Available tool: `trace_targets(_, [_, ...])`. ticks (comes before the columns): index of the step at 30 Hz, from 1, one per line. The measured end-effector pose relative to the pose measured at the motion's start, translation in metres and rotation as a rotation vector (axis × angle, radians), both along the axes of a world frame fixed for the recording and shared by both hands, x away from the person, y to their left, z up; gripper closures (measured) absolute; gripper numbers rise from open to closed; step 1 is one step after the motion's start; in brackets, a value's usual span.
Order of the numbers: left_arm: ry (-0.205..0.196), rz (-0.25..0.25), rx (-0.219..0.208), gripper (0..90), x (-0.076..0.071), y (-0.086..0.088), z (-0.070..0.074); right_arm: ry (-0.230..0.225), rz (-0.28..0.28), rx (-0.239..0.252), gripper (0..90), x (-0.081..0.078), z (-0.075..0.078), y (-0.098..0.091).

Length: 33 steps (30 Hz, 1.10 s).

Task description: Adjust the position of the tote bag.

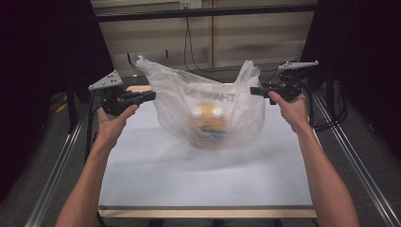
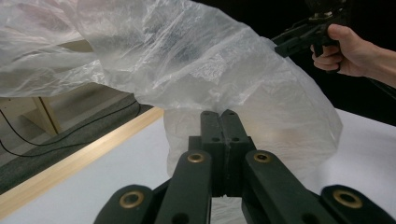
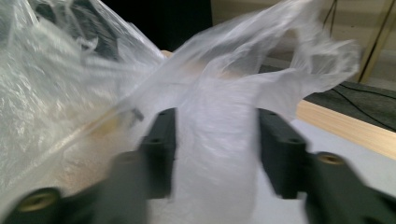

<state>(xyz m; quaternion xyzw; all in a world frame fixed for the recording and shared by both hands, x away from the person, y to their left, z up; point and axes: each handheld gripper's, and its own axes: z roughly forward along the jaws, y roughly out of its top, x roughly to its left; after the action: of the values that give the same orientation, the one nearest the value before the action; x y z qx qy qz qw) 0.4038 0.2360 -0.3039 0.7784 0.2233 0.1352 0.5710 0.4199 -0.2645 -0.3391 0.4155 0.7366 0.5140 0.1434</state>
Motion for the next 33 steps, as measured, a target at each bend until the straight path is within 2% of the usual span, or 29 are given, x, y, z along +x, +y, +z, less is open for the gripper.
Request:
trace_targets(1, [0.000,0.002,0.004,90.0,0.000,0.001,0.000,-0.015,0.027,0.005,82.2,0.000,0.002,0.004])
trace_targets(2, [0.002,0.009,0.007,90.0,0.000,0.001,0.000,-0.016,0.029,0.011,89.1,-0.001,0.004,0.005])
trace_targets(7, [0.002,0.006,0.000,90.0,0.000,0.002,0.000,-0.044,0.031,0.020,90.0,-0.003,0.014,0.006])
trace_targets(8, [0.001,0.011,0.000,90.0,0.000,0.003,0.000,-0.071,0.027,0.027,90.0,-0.007,0.021,0.005])
trace_targets(12, [0.001,0.016,0.001,90.0,-0.001,0.005,0.001,-0.117,0.025,0.050,90.0,-0.017,0.035,-0.003])
trace_targets(13, [0.001,0.016,0.001,90.0,-0.001,0.005,0.001,-0.117,0.025,0.050,90.0,-0.017,0.035,-0.003])
trace_targets(14, [0.003,0.014,0.005,90.0,-0.002,0.006,0.000,-0.134,0.036,0.060,90.0,-0.024,0.041,-0.007])
trace_targets(19, [-0.004,0.019,0.002,90.0,-0.008,0.010,-0.001,-0.175,0.044,0.078,90.0,-0.041,0.047,-0.015])
trace_targets(21, [-0.006,0.021,-0.002,90.0,-0.010,0.012,-0.002,-0.195,0.057,0.071,90.0,-0.048,0.051,-0.017])
trace_targets(22, [-0.011,0.021,-0.007,90.0,-0.014,0.014,-0.002,-0.218,0.074,0.076,90.0,-0.058,0.054,-0.017])
trace_targets(25, [-0.012,0.012,-0.025,90.0,-0.019,0.016,-0.004,-0.233,0.082,0.079,90.0,-0.065,0.055,-0.017])
trace_targets(26, [-0.022,0.008,-0.048,90.0,-0.025,0.017,-0.006,-0.246,0.096,0.078,90.0,-0.072,0.055,-0.016])
trace_targets(28, [-0.031,0.010,-0.060,90.0,-0.031,0.021,-0.008,-0.254,0.101,0.079,90.0,-0.078,0.054,-0.015])
trace_targets(30, [-0.033,0.013,-0.062,90.0,-0.034,0.023,-0.010,-0.256,0.109,0.079,90.0,-0.081,0.053,-0.015])
trace_targets(31, [-0.044,0.027,-0.047,90.0,-0.037,0.026,-0.012,-0.260,0.108,0.069,90.0,-0.084,0.052,-0.014])
trace_targets(33, [-0.035,0.027,-0.063,90.0,-0.039,0.030,-0.016,-0.261,0.101,0.057,90.0,-0.089,0.050,-0.017])
